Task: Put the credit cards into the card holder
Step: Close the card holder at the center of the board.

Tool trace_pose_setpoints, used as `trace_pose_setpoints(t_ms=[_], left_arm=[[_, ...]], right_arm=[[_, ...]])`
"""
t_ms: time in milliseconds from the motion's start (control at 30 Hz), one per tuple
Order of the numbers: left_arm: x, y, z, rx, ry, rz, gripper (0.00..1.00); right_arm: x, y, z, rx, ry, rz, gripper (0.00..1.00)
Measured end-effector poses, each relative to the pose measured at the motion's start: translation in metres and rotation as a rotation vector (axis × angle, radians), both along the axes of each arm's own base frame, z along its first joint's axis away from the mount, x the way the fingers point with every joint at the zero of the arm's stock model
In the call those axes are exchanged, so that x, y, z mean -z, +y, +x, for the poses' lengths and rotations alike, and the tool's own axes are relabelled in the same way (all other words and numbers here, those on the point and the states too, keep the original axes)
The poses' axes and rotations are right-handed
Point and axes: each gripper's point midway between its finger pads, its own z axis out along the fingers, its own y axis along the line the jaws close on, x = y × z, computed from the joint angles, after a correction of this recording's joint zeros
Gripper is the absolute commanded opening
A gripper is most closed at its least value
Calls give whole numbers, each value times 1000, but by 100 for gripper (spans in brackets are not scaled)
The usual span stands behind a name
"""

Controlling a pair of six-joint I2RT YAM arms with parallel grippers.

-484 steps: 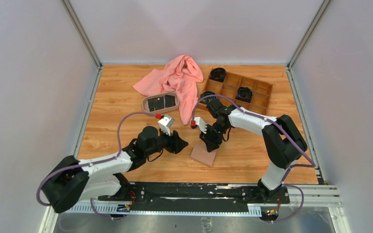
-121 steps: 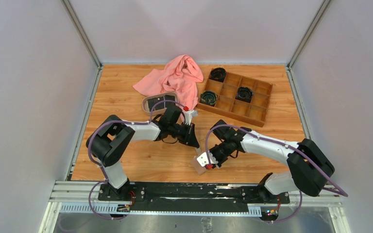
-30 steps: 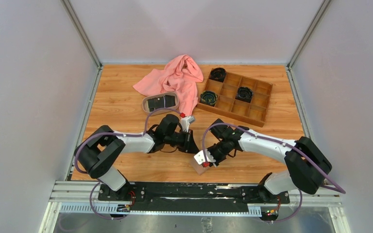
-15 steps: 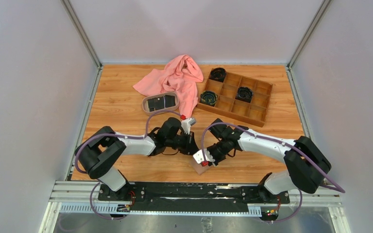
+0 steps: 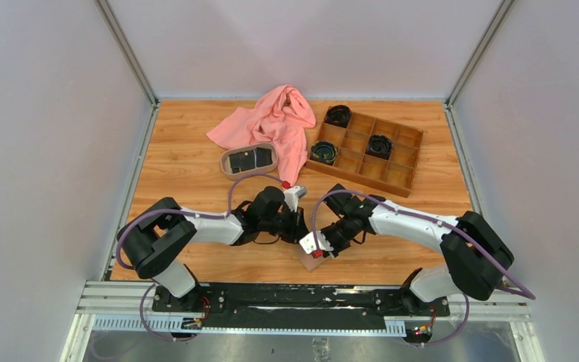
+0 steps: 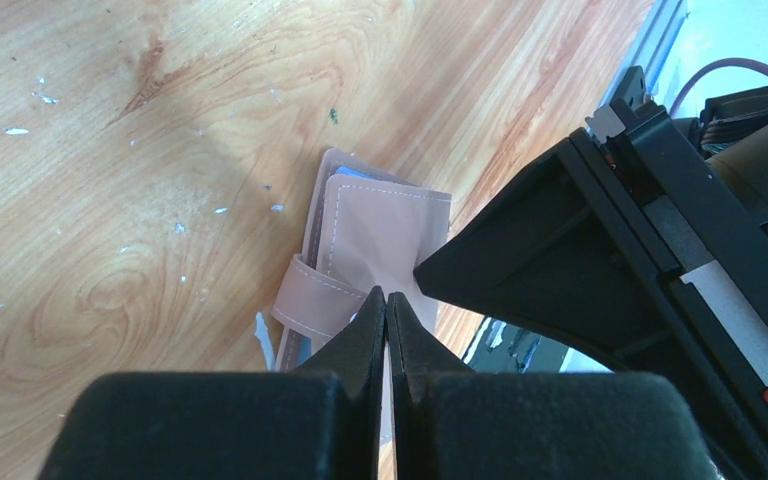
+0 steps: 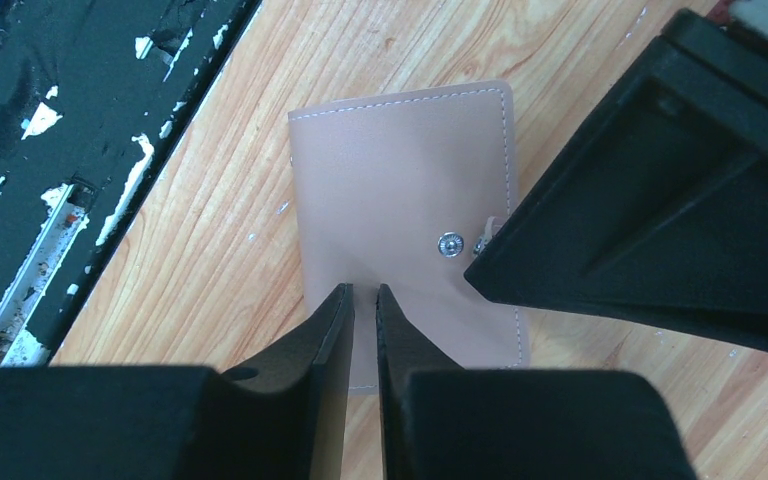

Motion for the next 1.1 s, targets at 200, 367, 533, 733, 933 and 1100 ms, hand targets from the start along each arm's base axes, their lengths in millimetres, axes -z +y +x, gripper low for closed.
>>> trace_pose_setpoints(t_ms=[200, 367, 533, 733, 933, 1100], left_arm=[[3, 1, -1, -10, 2, 5, 0], [3, 1, 0, -17, 3, 8, 0], [3, 1, 0, -22, 4, 6, 0], [4, 2, 0, -33, 9, -3, 0], [5, 3, 0, -51, 12, -13, 0], [5, 3, -1, -59, 17, -18, 0]], right_arm=[[0, 1, 1, 14, 11, -6, 17], [0, 2, 1, 48, 42, -24, 20], [0, 2, 1, 81, 74, -46, 21], [-1, 2, 0, 117, 113, -78, 33], [-4, 0, -2, 111, 113, -75, 45], [-14, -2, -1, 72, 37, -23, 61]])
